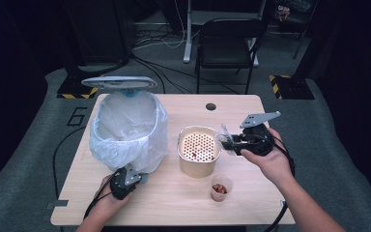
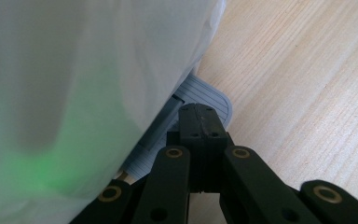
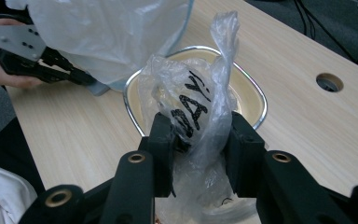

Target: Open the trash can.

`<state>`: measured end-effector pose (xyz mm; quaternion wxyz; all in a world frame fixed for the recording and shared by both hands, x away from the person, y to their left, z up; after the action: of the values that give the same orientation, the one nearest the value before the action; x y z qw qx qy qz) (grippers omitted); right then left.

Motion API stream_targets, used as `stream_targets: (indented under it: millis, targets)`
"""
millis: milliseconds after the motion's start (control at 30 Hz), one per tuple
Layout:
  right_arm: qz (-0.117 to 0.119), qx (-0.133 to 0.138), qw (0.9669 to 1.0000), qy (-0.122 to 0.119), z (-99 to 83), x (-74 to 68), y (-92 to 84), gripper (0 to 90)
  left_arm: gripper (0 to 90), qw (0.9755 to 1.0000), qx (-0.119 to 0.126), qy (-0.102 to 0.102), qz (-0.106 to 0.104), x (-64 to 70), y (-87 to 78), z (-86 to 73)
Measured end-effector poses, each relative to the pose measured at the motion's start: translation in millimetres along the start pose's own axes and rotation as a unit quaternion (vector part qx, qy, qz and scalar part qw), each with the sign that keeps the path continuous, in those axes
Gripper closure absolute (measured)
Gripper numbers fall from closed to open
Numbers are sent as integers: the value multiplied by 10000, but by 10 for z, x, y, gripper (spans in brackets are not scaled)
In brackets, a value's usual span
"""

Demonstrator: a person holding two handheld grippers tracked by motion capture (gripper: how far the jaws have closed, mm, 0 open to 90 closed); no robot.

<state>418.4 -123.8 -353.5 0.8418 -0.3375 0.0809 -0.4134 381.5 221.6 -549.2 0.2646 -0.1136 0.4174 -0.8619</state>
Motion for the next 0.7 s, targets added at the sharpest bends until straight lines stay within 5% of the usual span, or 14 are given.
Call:
stream_targets:
  millis: [700]
  targets:
    - [497,478,9963,-514,629,-453,63,671,900,10000,17,-35,-20,7,3,-2]
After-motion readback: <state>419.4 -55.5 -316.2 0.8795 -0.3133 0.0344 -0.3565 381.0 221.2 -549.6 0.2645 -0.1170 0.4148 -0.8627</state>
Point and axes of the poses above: each handheld gripper's, and its own axes: y roughly forward along the jaws, z roughly out of its top, x roughly to its right, the point moved 6 cm from there along y, roughly forward along the jaws, and after that the axes turned 15 degrees about -z, right-handed, at the moved point
